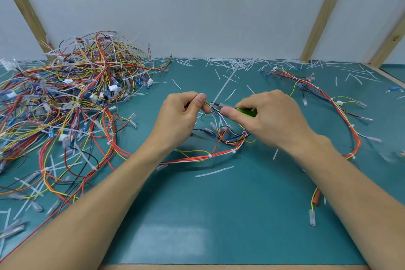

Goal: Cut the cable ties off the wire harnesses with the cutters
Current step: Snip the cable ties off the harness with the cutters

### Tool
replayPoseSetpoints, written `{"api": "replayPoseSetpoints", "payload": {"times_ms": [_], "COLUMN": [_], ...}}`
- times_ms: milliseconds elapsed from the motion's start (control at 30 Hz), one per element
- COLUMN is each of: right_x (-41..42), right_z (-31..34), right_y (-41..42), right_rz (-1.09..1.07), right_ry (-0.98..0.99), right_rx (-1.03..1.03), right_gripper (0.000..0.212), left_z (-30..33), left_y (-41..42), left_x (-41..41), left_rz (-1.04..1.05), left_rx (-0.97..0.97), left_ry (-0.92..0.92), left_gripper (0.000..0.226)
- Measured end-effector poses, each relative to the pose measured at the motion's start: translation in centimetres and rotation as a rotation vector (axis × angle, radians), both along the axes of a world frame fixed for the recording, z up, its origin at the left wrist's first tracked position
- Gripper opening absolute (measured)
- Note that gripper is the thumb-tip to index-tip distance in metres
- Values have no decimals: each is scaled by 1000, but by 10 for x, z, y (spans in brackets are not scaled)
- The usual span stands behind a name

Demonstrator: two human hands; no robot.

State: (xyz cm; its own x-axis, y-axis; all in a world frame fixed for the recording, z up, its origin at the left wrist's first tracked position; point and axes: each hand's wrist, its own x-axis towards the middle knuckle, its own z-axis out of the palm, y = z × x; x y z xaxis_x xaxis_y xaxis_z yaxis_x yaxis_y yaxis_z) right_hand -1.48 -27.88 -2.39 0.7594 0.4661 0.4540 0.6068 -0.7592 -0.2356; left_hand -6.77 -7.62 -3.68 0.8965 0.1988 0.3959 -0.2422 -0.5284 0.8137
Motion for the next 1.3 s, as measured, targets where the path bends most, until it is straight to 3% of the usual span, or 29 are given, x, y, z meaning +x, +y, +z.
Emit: {"api": "replayPoseSetpoints", "payload": {"times_ms": [233,1300], "right_x": [-2,0], "right_z": [-2,-8], "right_y": [2,4], "right_rz": [2,-29], "right_ry": [12,35], "right_rx": [16,10], "right_gripper": [62,65], "left_z": [0,-2], "left_y": [-1,-1], "left_x": [0,0], "left_rz": [11,6], "left_rx": [-16,-11], "left_ry": [12,7], "left_gripper": [38,39]}}
